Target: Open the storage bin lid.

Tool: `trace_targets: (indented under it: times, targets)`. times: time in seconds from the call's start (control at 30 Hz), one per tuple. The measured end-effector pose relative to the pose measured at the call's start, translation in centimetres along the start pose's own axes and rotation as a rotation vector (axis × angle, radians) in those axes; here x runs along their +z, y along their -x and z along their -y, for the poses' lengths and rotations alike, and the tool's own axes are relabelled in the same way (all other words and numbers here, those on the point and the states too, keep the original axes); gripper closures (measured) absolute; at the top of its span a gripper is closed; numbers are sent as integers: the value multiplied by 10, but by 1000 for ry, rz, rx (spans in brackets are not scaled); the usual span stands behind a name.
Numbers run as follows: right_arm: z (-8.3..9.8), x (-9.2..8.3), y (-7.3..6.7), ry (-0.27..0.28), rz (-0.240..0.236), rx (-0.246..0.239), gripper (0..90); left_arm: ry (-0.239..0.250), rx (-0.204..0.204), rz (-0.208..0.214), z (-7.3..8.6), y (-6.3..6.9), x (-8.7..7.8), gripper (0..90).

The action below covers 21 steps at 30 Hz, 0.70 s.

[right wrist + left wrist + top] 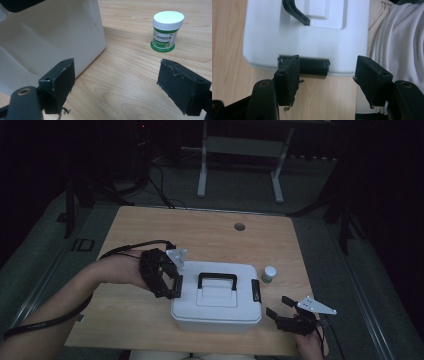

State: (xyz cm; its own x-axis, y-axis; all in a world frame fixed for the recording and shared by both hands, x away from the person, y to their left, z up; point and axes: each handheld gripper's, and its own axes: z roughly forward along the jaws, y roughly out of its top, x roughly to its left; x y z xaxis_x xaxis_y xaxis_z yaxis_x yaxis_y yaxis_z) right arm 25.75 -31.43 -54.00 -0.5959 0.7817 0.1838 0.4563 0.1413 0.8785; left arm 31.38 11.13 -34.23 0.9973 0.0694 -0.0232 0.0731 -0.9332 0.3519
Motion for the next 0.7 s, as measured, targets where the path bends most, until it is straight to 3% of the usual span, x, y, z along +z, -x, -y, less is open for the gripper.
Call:
trace_targets:
  times: [0.27, 0.7]
  targets:
    - [0, 0, 0, -1, 0, 0, 142, -40, 10, 7, -18, -10, 10, 366]
    - [1, 0, 0, 4, -2, 1, 142, -62, 43, 19, -49, -21, 23, 365]
